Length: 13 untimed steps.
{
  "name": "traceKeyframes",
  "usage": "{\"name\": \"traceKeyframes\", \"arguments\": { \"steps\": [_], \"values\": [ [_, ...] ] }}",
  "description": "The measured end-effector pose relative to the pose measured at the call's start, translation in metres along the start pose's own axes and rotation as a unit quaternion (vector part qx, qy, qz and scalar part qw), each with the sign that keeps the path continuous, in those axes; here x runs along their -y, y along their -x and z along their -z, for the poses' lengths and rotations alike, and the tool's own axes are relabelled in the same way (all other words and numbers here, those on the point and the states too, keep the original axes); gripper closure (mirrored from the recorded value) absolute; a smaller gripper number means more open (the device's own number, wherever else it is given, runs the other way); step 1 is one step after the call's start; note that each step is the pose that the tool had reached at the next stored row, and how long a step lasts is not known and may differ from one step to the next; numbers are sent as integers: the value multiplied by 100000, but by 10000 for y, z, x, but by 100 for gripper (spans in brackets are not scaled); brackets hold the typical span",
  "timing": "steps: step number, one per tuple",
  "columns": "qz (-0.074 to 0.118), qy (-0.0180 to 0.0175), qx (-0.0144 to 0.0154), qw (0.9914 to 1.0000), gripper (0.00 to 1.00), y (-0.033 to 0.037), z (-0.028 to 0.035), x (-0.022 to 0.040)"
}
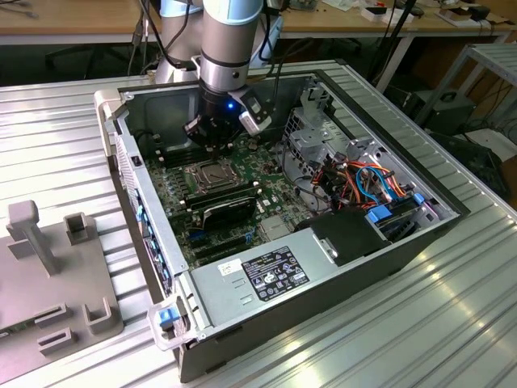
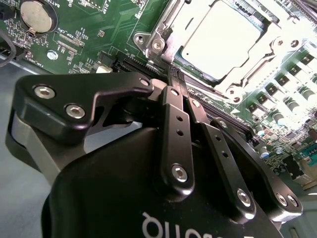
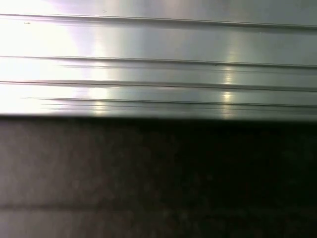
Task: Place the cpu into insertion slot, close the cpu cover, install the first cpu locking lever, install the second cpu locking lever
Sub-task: 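Install the first cpu locking lever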
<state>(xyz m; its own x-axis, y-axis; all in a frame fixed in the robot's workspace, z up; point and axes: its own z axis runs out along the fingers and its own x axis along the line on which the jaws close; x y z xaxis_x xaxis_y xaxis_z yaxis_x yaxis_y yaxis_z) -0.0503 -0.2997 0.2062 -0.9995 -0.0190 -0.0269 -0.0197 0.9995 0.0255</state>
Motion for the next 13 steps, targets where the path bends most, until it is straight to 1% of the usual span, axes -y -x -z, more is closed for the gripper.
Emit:
{"name": "traceKeyframes", "arguments": {
  "steps": [13],
  "values": [
    [1,2,-6,100000,89,-1,0,25]
  ]
}}
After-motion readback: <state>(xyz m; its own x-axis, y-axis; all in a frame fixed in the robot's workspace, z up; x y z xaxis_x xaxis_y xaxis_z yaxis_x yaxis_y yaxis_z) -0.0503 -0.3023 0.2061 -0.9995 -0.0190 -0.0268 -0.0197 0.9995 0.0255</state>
